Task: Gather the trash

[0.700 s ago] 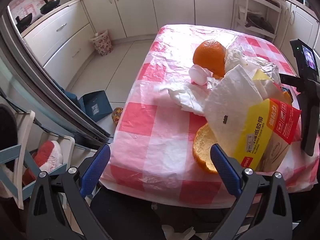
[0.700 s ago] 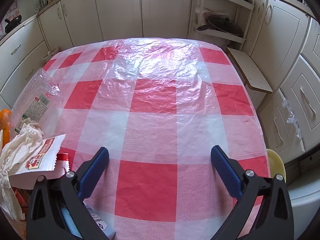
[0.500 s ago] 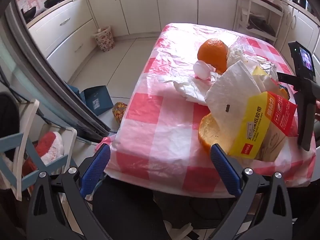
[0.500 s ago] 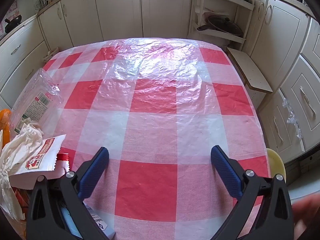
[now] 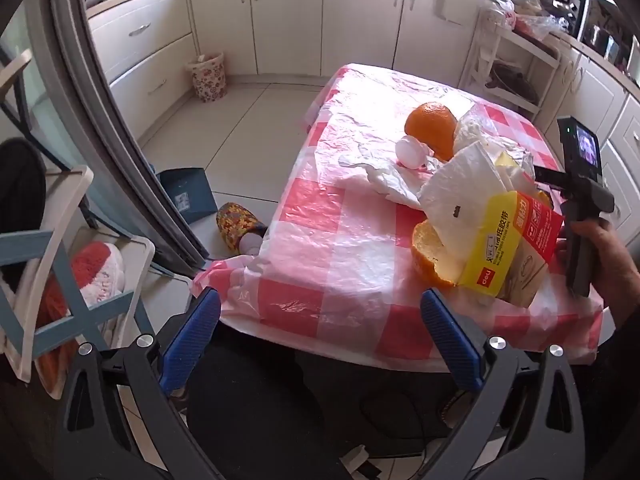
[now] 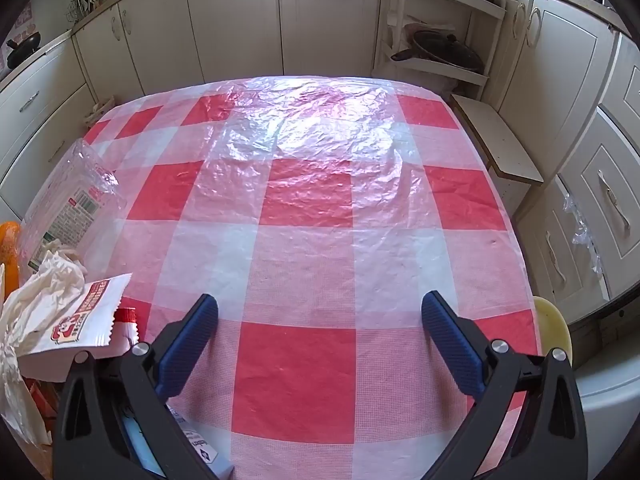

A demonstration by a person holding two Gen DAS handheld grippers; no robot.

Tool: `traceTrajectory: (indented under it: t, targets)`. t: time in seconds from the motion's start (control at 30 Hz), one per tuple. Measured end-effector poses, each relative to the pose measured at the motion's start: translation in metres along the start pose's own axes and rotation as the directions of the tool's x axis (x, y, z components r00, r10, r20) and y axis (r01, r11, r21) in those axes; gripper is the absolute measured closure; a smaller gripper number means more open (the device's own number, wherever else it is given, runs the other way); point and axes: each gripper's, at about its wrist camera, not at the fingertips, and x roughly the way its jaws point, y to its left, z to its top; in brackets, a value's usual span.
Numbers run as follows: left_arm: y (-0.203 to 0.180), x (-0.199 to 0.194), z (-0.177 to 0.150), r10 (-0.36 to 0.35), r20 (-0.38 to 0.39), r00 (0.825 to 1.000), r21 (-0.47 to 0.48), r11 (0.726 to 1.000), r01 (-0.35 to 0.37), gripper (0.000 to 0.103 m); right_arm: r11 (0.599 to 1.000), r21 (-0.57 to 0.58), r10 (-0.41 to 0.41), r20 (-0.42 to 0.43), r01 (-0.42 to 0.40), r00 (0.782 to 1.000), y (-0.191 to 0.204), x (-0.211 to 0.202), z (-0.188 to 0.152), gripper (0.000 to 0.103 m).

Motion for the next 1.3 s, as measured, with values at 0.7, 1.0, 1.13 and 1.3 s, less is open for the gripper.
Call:
traceTrajectory:
  t: [0.7, 1.0, 1.13, 1.3]
  targets:
    - [-0.008, -0.066, -0.011, -0.066, 0.126, 0.99, 0.026, 0.998, 0.063, 0.006, 0.999, -0.03, -0.035, 0.252, 0.044, 0.967, -0.039, -0.189, -0.047, 0.006]
    - [-0.035, -0.12, -0.028, -0.05, 0.18, 0.982, 0.086, 0.996, 0.035, 0.006, 0.983, -0.112, 0.174, 0.329, -0.145, 0.928, 0.015, -0.3, -0.133, 0.006]
    - [-0.046, -0.144, -0.041, -0.031, 0.224, 0.974, 0.111, 0.994, 0.006, 0.006, 0.984, -0.12, 0.166, 0.37, -0.13, 0.914, 0.028, -0.329, -0.167, 0.006]
    - [-0.056, -0.17, -0.062, -0.015, 0.271, 0.962, 0.139, 0.99, -0.024, 0.006, 0.989, -0.077, 0.147, 0.41, -0.126, 0.9, 0.029, -0.346, -0.197, 0.006]
